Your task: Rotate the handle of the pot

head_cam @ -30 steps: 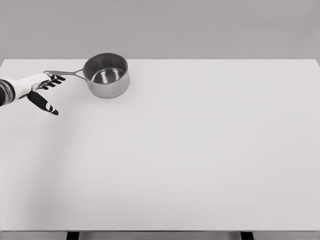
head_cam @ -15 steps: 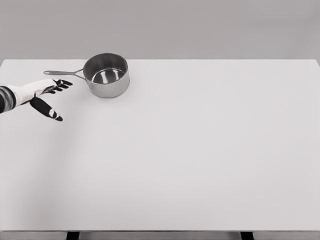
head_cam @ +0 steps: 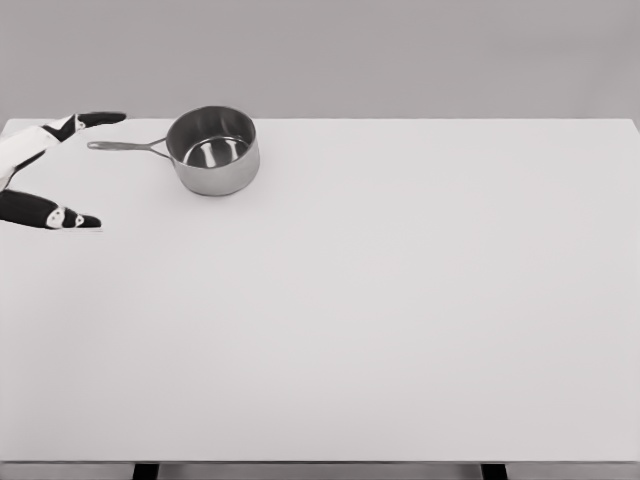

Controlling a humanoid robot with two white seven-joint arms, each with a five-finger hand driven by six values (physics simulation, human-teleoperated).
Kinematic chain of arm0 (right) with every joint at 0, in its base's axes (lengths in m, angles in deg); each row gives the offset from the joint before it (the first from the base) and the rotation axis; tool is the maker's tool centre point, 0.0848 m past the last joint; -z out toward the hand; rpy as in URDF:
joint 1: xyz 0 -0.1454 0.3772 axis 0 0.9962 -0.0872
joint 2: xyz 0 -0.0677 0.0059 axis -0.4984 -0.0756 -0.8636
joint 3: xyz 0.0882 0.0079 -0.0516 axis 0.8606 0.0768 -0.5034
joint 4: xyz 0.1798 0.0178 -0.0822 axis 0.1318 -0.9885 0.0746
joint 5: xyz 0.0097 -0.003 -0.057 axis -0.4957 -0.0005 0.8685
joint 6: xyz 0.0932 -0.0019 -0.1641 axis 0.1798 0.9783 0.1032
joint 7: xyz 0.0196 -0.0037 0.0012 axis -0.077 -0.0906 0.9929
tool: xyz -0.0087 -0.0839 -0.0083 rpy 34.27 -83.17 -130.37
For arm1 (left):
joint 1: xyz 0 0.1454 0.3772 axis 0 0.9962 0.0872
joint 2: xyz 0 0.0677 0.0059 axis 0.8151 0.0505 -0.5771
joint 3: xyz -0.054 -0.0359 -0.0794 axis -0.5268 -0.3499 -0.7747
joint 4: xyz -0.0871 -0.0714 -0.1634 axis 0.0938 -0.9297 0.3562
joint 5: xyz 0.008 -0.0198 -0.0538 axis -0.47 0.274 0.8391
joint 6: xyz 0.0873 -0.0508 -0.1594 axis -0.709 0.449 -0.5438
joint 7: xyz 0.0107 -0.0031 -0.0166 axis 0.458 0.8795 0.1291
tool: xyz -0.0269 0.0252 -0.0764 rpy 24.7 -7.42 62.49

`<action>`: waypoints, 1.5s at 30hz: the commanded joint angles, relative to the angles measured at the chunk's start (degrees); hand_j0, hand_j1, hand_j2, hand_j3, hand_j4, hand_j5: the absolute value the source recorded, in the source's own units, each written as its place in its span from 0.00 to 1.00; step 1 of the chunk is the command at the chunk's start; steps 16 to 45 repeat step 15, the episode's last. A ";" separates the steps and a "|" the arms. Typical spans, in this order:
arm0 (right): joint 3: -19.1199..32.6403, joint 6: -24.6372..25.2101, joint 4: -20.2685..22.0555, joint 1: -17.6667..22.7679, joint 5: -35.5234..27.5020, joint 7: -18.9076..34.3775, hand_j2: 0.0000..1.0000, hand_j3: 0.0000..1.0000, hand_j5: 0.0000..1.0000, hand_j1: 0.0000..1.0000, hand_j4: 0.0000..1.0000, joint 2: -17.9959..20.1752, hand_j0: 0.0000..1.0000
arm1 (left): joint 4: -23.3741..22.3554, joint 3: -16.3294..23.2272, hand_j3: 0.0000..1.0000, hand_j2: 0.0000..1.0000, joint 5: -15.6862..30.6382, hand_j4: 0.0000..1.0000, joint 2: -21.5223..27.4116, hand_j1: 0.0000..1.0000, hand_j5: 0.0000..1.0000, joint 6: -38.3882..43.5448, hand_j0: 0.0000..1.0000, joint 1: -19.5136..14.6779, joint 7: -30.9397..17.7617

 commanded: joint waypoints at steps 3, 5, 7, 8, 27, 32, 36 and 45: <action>0.00 0.00 -0.01 0.00 0.00 0.01 1.00 1.00 1.00 1.00 1.00 0.00 1.00 | 0.79 -5.08 1.00 1.00 4.37 1.00 -6.36 1.00 1.00 -10.39 1.00 1.23 0.01; 0.00 0.00 -0.01 0.00 0.00 0.01 1.00 1.00 1.00 1.00 1.00 0.00 1.00 | 1.76 -4.64 1.00 1.00 3.58 1.00 -9.27 1.00 1.00 -10.39 1.00 4.92 0.01; 0.00 0.00 -0.01 0.00 0.00 0.01 1.00 1.00 1.00 1.00 1.00 0.00 1.00 | 4.05 -4.47 1.00 1.00 1.47 1.00 -9.44 1.00 1.00 -10.39 1.00 8.71 0.01; 0.00 0.00 -0.01 0.00 0.00 0.01 1.00 1.00 1.00 1.00 1.00 0.00 1.00 | 4.14 -4.47 1.00 1.00 1.38 1.00 -9.79 1.00 1.00 -10.39 1.00 8.79 0.01; 0.00 0.00 -0.01 0.00 0.00 0.01 1.00 1.00 1.00 1.00 1.00 0.00 1.00 | 4.05 -4.38 1.00 1.00 -0.47 1.00 -10.59 1.00 1.00 -10.39 1.00 9.23 0.01; 0.00 0.00 -0.01 0.00 0.00 0.01 1.00 1.00 1.00 1.00 1.00 0.00 1.00 | 4.05 -4.38 1.00 1.00 -0.47 1.00 -10.59 1.00 1.00 -10.39 1.00 9.23 0.01; 0.00 0.00 -0.01 0.00 0.00 0.01 1.00 1.00 1.00 1.00 1.00 0.00 1.00 | 4.05 -4.38 1.00 1.00 -0.47 1.00 -10.59 1.00 1.00 -10.39 1.00 9.23 0.01; 0.00 0.00 -0.01 0.00 0.00 0.01 1.00 1.00 1.00 1.00 1.00 0.00 1.00 | 4.05 -4.38 1.00 1.00 -0.47 1.00 -10.59 1.00 1.00 -10.39 1.00 9.23 0.01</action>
